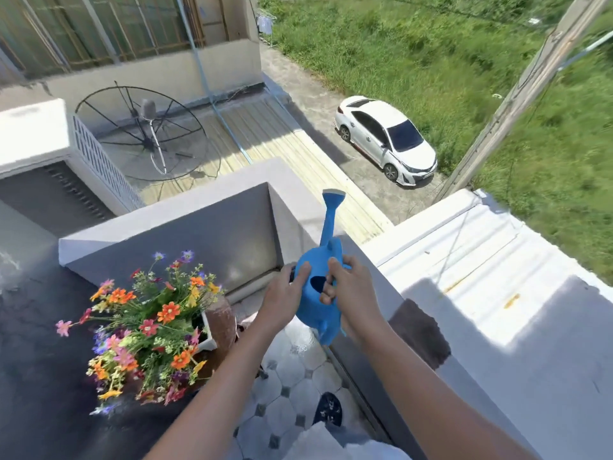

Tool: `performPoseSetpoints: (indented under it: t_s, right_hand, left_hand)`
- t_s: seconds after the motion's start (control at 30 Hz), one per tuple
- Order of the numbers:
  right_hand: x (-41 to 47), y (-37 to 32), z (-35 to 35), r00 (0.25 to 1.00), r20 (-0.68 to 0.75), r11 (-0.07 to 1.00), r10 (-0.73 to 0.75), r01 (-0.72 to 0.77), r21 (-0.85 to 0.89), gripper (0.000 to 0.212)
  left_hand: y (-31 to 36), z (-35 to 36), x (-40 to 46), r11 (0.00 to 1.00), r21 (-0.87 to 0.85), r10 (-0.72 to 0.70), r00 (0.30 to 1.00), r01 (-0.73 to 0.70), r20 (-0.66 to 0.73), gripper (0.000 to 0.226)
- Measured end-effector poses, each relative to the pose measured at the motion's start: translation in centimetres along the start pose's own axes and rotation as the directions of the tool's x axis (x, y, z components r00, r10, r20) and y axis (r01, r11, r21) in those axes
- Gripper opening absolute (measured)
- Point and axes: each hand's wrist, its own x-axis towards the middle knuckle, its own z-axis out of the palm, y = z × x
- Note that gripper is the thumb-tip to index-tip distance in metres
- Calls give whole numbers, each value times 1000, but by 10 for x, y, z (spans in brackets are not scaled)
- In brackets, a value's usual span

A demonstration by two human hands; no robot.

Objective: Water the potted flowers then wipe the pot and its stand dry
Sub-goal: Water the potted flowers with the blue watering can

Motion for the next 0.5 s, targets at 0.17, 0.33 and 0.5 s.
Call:
performPoseSetpoints:
  t_s: [0.17, 0.33, 0.5]
  right_hand:
    - [37, -9, -20, 991, -135, 963, 10, 27, 270, 5]
    - [69, -8, -44, 981, -191, 938, 42, 27, 346, 19]
    - [92, 3, -70, 976, -180, 907, 121, -35, 421, 5]
  left_hand:
    - [22, 37, 51, 999, 1, 46, 988, -47, 144, 31]
    - [24, 71, 100, 998, 29, 45, 951, -57, 306, 37]
    - [25, 90, 128, 999, 22, 38, 942, -48, 332, 22]
